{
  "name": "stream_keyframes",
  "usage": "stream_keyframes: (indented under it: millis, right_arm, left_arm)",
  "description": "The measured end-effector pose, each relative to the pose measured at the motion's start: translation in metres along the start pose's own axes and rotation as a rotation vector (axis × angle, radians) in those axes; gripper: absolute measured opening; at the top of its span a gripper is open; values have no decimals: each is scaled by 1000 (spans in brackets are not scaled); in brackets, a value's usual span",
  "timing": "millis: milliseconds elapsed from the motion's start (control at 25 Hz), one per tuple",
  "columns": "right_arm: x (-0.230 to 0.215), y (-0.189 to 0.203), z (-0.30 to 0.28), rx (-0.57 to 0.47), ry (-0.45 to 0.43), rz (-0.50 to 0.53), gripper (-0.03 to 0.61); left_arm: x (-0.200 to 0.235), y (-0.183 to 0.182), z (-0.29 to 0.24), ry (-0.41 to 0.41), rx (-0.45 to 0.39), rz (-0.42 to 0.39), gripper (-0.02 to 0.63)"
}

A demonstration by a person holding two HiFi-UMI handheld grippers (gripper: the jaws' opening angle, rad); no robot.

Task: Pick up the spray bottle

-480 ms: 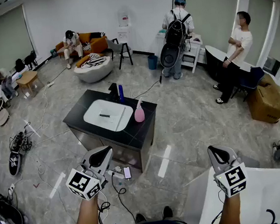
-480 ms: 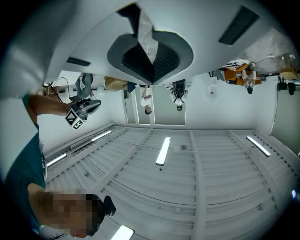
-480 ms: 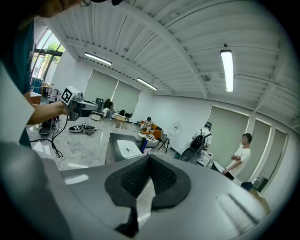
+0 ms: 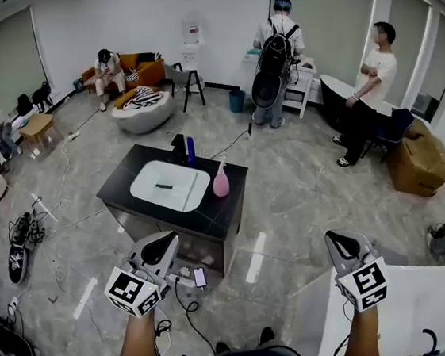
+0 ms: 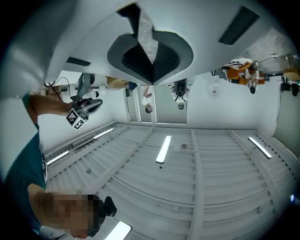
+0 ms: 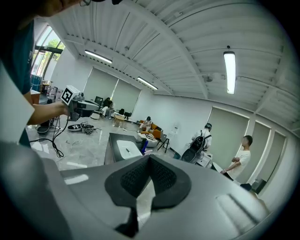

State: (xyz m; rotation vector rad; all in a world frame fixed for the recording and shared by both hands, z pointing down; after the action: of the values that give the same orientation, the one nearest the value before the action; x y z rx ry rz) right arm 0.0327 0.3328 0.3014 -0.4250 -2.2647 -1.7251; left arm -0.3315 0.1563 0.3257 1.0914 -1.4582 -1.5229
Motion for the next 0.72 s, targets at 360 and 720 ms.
stream_keyframes:
  millis: [360, 720]
  right_arm:
    - [-4, -10, -44, -46, -61, 17, 9]
    - [-39, -4, -126, -99, -202, 22, 11]
  left_arm:
    - [17, 4, -9, -30, 13, 13, 5]
    - [35, 17, -51, -133, 53, 35, 5]
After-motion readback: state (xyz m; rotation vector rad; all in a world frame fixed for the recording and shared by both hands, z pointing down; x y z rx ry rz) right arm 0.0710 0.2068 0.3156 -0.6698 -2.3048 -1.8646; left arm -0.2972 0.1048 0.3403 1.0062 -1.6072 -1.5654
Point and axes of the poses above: the fingertips, and each gripper's own axes: z backward along the fingers, x to its left, y out of its underside, the point moved 7 cm from there along z, backward along the fingers, and after that the axes turned 6 degrees about y, right-handed, at the moved point
